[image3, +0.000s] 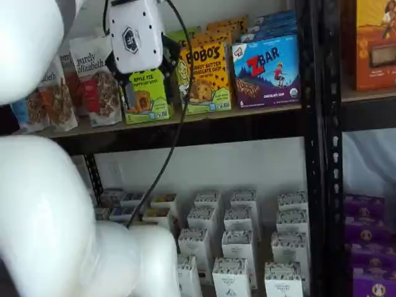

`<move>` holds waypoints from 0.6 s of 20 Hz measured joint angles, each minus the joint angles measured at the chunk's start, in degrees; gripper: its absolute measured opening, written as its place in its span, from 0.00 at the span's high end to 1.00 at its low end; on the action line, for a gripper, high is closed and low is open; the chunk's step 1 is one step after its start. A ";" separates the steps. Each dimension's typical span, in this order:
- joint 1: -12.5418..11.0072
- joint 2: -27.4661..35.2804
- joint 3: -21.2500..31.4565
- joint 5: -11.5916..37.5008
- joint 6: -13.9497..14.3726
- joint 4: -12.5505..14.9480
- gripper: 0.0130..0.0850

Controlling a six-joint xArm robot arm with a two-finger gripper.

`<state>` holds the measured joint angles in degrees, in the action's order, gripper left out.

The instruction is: Pick the green box on the top shelf, the fourth from the left

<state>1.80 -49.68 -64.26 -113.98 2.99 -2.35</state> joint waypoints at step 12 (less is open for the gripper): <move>-1.63 -0.83 0.66 1.22 -0.66 -2.54 0.00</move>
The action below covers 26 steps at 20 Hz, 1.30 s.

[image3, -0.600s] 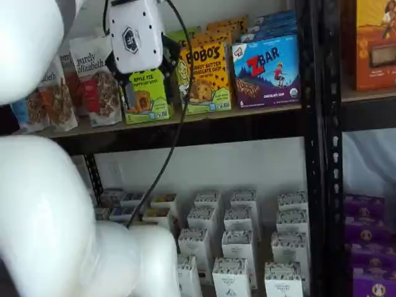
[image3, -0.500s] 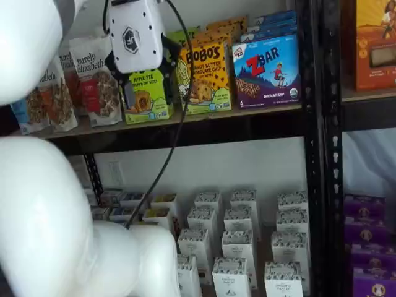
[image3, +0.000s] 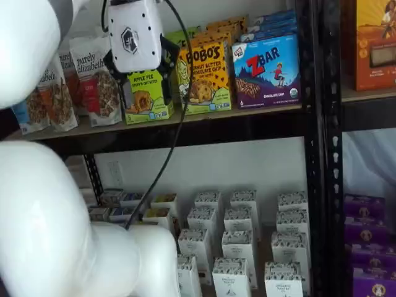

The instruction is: Pick the green box on the top shelf, the fourth from the left

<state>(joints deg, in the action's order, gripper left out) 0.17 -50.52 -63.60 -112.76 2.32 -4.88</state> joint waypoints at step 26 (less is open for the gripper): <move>16.32 0.92 0.08 8.37 14.62 3.68 0.00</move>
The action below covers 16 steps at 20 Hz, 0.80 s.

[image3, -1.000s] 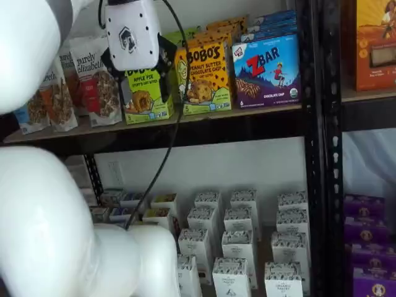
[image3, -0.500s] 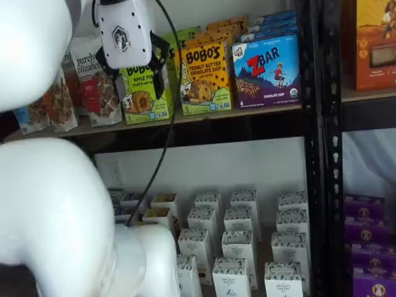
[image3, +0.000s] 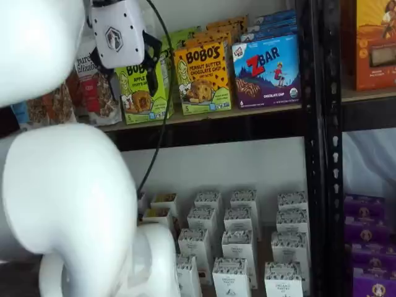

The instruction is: Pick the green box on the top shelf, the fourth from the left

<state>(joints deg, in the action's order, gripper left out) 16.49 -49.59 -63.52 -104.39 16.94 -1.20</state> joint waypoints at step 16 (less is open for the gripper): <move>10.72 4.22 -2.46 4.48 9.57 4.67 0.00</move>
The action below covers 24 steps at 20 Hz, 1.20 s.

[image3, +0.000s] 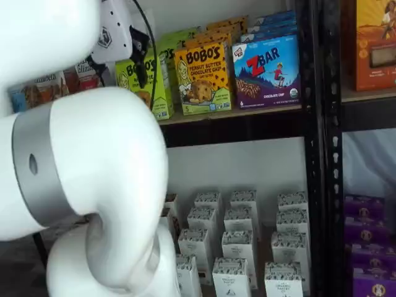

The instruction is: Pick the green box on the top shelf, the fourth from the left

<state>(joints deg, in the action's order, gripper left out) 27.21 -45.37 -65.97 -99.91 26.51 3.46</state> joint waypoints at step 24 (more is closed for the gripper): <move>5.58 6.82 0.05 12.92 5.65 3.17 0.00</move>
<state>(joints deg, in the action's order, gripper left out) 32.79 -38.55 -65.92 -86.99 32.16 6.63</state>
